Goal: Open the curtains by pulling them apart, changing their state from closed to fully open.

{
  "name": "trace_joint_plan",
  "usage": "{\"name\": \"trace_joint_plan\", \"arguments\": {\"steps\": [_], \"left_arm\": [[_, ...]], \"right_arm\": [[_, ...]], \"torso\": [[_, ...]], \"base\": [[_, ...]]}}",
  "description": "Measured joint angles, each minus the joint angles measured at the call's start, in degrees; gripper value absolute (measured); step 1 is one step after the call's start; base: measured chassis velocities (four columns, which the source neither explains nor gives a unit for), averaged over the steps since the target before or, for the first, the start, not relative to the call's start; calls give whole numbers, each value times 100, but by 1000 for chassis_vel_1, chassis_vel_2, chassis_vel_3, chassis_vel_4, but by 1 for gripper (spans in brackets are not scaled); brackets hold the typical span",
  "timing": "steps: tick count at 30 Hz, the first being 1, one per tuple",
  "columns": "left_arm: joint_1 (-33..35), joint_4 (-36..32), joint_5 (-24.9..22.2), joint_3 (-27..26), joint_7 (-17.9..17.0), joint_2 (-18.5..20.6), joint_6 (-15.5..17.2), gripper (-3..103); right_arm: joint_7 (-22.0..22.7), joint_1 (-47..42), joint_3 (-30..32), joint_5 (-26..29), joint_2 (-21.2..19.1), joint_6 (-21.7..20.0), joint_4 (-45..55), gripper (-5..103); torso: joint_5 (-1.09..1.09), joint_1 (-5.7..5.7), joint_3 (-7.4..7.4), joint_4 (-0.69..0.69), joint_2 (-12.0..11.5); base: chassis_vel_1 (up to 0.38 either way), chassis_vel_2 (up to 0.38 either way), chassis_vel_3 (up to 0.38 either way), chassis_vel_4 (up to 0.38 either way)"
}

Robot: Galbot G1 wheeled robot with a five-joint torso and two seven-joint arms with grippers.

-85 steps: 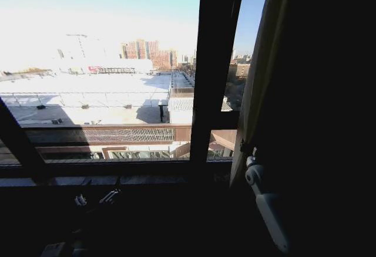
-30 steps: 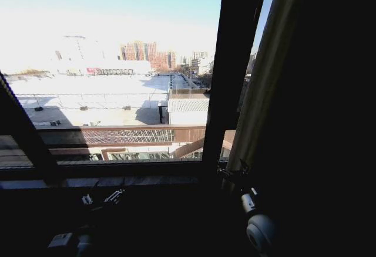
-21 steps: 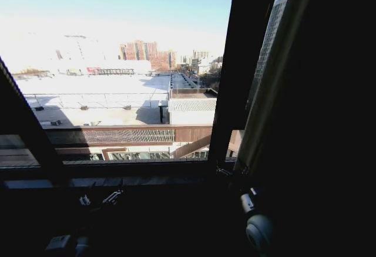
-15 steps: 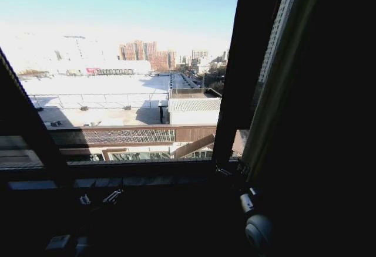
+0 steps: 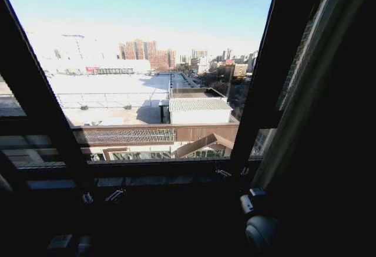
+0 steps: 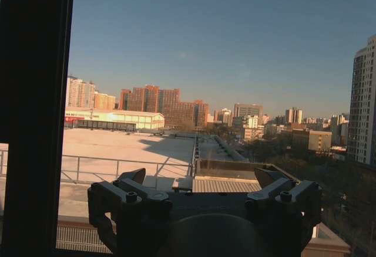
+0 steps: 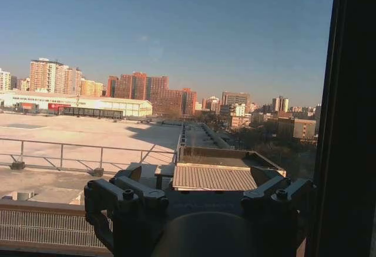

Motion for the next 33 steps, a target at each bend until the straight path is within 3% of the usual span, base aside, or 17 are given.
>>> {"name": "trace_joint_plan", "arguments": {"steps": [33], "left_arm": [[90,29,9,-28,5,-81,-135,100]], "right_arm": [[-16,-21,-63,-17,35,12,63,100]], "torso": [[6,-1,1,-1,-1]], "base": [[356,361,-351,-358]]}}
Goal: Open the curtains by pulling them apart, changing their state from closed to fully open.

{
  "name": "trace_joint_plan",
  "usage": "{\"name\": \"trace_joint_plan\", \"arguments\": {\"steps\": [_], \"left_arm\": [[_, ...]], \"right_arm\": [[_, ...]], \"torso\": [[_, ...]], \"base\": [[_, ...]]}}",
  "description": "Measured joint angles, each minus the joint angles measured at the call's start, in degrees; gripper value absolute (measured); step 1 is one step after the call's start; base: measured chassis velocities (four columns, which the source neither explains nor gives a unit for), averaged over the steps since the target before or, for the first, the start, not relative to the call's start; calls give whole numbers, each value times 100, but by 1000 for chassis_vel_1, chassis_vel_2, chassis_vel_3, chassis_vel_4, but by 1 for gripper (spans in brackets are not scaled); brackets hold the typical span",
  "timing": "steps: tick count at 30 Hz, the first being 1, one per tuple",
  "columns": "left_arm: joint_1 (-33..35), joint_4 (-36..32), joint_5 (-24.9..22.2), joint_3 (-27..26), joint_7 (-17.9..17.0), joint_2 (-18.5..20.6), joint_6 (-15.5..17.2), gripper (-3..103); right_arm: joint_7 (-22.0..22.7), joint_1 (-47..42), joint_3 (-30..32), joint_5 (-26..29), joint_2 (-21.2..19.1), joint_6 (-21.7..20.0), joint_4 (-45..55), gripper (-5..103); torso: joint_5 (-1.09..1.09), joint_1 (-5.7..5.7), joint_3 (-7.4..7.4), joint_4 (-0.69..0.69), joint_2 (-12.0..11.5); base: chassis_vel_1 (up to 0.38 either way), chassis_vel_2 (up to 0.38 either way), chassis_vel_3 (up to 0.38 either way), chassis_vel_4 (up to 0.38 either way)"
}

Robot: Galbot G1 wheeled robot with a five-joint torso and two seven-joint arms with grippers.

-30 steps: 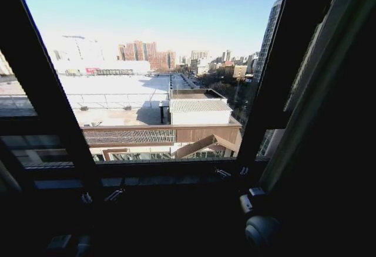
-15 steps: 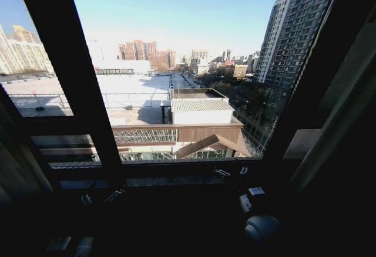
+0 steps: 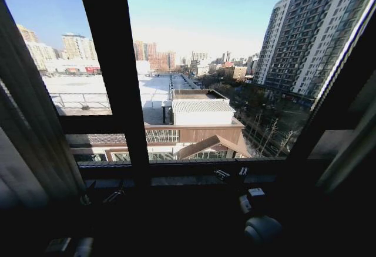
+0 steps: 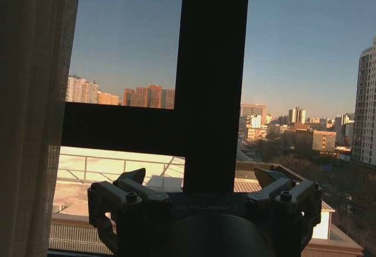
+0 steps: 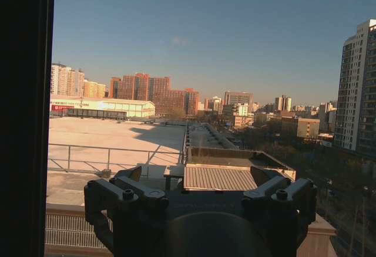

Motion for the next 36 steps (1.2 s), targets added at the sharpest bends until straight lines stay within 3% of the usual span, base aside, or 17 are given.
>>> {"name": "trace_joint_plan", "arguments": {"steps": [27,36], "left_arm": [[-30,-17,20,52,5,6,7,100],[-82,-14,7,26,7,-6,7,100]], "right_arm": [[-88,32,18,-105,36,134,-101,100],[-256,25,18,-80,48,249,-177,100]], "torso": [[-4,1,0,1,0],[0,0,0,0,0]], "base": [[334,340,-330,-340],[71,46,-67,-79]]}}
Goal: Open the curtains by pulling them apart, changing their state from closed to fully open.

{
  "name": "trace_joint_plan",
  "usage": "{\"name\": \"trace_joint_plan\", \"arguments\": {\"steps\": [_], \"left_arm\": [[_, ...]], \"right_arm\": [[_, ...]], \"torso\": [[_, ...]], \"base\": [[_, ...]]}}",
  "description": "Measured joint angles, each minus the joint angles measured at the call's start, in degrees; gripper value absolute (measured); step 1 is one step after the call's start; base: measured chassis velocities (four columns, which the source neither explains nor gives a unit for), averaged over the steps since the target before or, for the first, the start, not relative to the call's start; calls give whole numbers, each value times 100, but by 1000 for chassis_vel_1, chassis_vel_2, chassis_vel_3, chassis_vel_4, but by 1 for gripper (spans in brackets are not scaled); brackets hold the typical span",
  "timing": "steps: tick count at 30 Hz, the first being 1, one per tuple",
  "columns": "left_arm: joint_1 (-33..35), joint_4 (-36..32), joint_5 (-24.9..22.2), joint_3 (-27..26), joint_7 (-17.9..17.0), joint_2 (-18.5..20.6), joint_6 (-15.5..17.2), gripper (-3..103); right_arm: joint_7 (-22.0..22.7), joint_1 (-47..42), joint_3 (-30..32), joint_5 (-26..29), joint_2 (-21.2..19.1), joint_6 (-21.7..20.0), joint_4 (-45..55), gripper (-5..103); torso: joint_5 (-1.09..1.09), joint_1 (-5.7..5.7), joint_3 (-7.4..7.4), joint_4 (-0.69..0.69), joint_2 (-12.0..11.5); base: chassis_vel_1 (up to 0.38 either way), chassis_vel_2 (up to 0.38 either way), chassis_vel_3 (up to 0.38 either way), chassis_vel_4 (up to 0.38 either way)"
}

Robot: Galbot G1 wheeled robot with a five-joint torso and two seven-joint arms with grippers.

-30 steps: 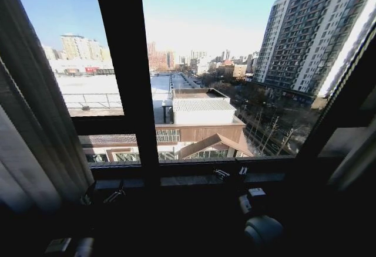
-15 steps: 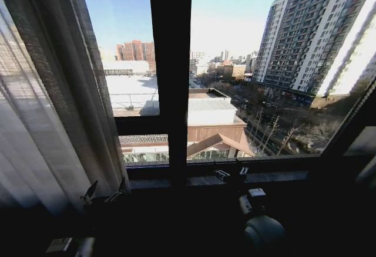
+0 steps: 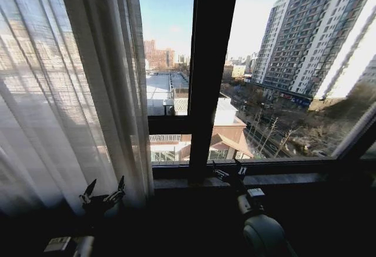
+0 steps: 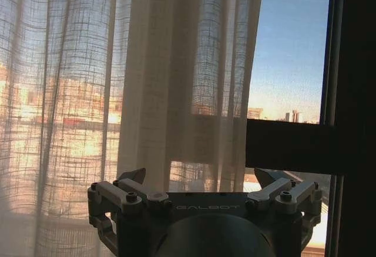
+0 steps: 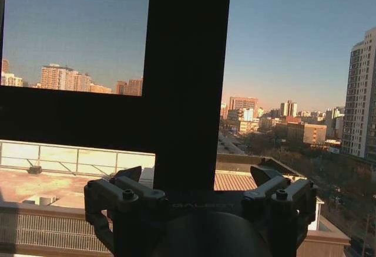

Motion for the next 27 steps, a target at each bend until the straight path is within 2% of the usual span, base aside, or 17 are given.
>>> {"name": "trace_joint_plan", "arguments": {"steps": [6,12,14,16,19,22,23,25,27], "left_arm": [[-135,183,-38,-117,-37,18,32,100],[-784,533,-263,-267,-205,305,259,100],[-1261,873,-271,-162,-247,464,352,100],[-1349,932,-271,-120,-251,491,391,100],[-1750,1186,-271,154,-359,826,633,100],[-1885,1308,-271,236,-396,1005,678,100],[-2070,1501,-283,321,-457,1266,696,100],[-2272,1689,-350,396,-580,1453,727,100],[-2331,1745,-380,421,-626,1503,735,100]], "right_arm": [[-7,47,-30,-63,-1,19,-94,100],[-6,242,14,-78,0,21,-339,100],[16,402,88,11,-7,21,-499,100],[20,426,99,25,-12,21,-519,100],[94,519,142,99,-67,21,-583,100],[110,545,152,111,-85,21,-606,100],[123,577,162,119,-95,21,-638,100],[134,626,162,119,-95,21,-694,100],[139,646,162,117,-90,21,-717,100]], "torso": [[1,0,0,1,0],[-7,0,0,1,0],[-4,0,1,1,0],[-5,0,1,0,0],[0,0,1,-1,-1],[-2,0,1,-1,-1],[-3,0,1,0,0],[-5,0,1,1,0],[-5,0,1,1,-1]], "base": [[-34,-29,39,30],[0,0,0,0],[0,0,0,0],[0,0,0,0],[0,0,0,0],[0,0,0,0],[0,0,0,0],[0,0,0,0],[0,0,0,0]]}}
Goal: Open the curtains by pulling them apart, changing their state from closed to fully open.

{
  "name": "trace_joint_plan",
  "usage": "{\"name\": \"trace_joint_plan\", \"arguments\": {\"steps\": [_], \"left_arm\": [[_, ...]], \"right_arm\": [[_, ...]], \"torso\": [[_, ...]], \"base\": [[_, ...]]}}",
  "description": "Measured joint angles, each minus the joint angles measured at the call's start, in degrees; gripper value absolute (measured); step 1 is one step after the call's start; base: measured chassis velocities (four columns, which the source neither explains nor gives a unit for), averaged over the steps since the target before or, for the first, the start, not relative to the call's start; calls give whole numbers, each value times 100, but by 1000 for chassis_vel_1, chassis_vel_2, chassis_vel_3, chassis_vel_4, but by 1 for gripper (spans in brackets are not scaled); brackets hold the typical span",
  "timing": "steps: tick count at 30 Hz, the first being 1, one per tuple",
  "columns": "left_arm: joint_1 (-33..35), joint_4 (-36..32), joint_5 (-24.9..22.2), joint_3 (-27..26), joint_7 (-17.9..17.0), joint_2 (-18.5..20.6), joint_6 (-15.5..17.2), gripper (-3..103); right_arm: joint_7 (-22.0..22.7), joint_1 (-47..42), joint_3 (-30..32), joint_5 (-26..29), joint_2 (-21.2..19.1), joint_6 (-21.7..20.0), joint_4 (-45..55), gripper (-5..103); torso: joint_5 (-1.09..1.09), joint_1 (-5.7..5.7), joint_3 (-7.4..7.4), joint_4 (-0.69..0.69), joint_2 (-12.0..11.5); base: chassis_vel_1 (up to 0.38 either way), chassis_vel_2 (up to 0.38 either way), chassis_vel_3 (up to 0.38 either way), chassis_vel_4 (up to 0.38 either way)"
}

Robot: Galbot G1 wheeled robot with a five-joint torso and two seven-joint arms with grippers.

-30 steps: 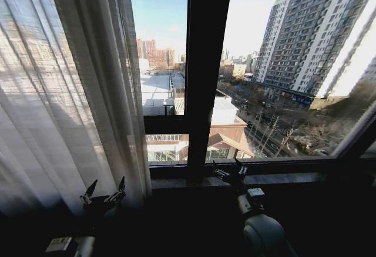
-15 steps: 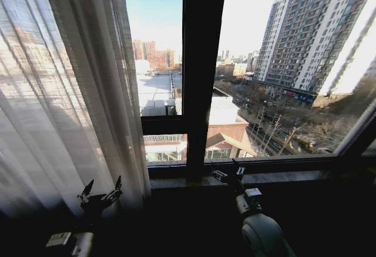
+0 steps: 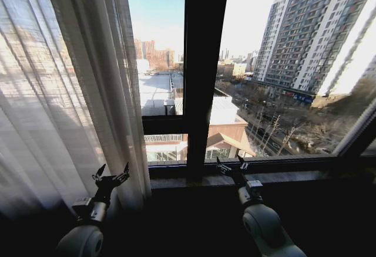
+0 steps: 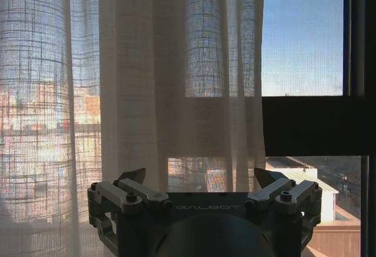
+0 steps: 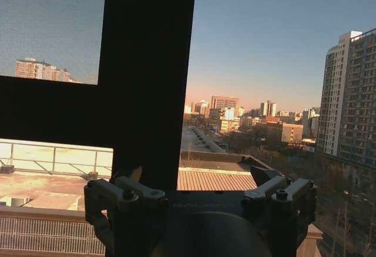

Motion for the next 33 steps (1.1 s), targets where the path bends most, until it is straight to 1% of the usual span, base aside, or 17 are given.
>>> {"name": "trace_joint_plan", "arguments": {"steps": [2,4,5,8,12,13,17,18,19,23,25,26,27,31,33], "left_arm": [[-292,283,-130,106,-182,223,37,100],[-470,460,-186,205,-225,337,67,100],[-470,460,-186,205,-225,337,67,100],[-805,783,-321,381,-343,470,114,100],[-1051,1079,-368,516,-391,558,116,100],[-1250,1271,-377,645,-392,606,104,100],[-1565,1535,-379,878,-397,632,90,100],[-1774,1697,-396,1077,-453,638,101,100],[-1774,1697,-396,1077,-453,638,101,100],[-2090,1897,-522,1507,-489,705,179,100],[-2138,1936,-537,1574,-490,714,184,100],[-2264,2033,-574,1740,-493,722,204,100],[-2264,2033,-574,1740,-493,722,204,100],[-2520,2226,-639,2048,-513,726,246,100],[-2547,2245,-649,2077,-525,722,255,100]], "right_arm": [[50,114,-30,-6,43,-4,-126,100],[76,172,-45,-7,56,-8,-190,100],[76,172,-45,-7,56,-8,-190,100],[92,240,-50,-16,34,-10,-304,100],[109,280,-48,-20,7,-10,-381,100],[124,290,-36,-20,-12,-10,-411,100],[144,306,-16,-18,-43,-10,-435,100],[161,327,-2,-17,-54,-10,-445,100],[161,327,-2,-17,-54,-10,-445,100],[182,359,55,-16,-33,5,-493,100],[183,359,69,-16,-25,13,-506,100],[184,358,91,-16,-10,37,-528,100],[184,358,91,-16,-10,37,-528,100],[188,312,182,-16,2,121,-555,100],[191,301,203,-14,0,124,-555,100]], "torso": [[2,0,0,-1,0],[3,0,1,0,0],[3,0,1,0,0],[4,0,0,-2,0],[2,0,0,0,0],[3,0,0,0,0],[3,0,0,-2,0],[3,0,0,-2,-1],[3,0,0,-2,-1],[3,0,0,-1,0],[4,0,0,0,0],[3,0,0,-1,0],[3,0,0,-1,0],[4,0,0,-1,0],[4,0,0,-1,0]], "base": [[0,0,0,0],[0,0,0,0],[0,0,0,0],[0,0,0,0],[0,0,0,0],[0,0,0,0],[0,0,0,0],[0,0,0,0],[0,0,0,0],[0,0,0,0],[0,0,0,0],[0,0,0,0],[0,0,0,0],[0,0,0,0],[0,0,0,0]]}}
